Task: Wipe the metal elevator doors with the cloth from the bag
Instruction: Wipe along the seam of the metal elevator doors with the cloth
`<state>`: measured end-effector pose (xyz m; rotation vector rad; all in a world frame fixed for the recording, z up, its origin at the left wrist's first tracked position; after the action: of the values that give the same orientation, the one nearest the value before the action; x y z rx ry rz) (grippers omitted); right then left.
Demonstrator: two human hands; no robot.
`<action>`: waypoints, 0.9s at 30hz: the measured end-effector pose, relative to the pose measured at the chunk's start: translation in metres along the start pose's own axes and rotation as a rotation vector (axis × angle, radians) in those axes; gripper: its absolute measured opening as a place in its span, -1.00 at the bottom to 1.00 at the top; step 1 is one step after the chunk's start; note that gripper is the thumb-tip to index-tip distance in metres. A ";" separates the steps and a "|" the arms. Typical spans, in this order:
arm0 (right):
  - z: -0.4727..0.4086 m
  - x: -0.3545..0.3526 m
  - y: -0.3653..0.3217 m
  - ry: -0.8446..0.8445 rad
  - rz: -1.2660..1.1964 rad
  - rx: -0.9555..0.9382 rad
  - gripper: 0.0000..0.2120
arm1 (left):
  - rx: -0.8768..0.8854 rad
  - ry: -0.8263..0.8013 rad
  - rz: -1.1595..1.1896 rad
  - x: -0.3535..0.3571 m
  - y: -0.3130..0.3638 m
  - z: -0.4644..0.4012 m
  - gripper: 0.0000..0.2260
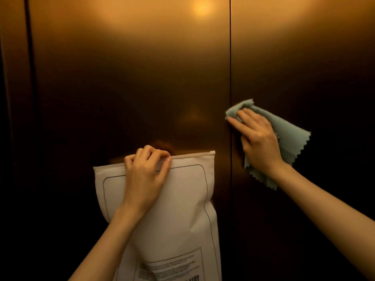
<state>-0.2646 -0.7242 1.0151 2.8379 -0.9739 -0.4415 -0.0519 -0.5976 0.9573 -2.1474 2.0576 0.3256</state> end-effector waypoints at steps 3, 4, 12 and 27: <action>-0.033 -0.005 0.005 0.001 0.002 0.044 -0.60 | -0.043 0.013 0.073 0.008 -0.006 -0.004 -0.70; -0.040 -0.007 0.006 0.001 -0.002 0.043 -0.60 | -0.054 0.014 0.078 0.011 -0.007 -0.005 -0.69; 0.015 -0.003 -0.004 -0.055 0.101 -0.180 -0.62 | -0.030 0.062 0.073 0.011 -0.004 -0.005 -0.71; -0.045 -0.016 -0.009 -0.086 0.022 -0.088 -0.60 | -0.001 0.080 0.080 0.016 -0.002 -0.020 -0.69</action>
<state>-0.2572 -0.7071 1.0599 2.7470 -0.9742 -0.5940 -0.0486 -0.6178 0.9720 -2.1159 2.1905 0.2540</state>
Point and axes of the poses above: each hand's wrist, its own z-axis away from the middle knuckle, its own x-axis out of the palm, y = z × x, the point moved 5 cm from there along -z, towards the middle knuckle, and after that the axes turned 6 degrees about -z, right-handed, at the moved point
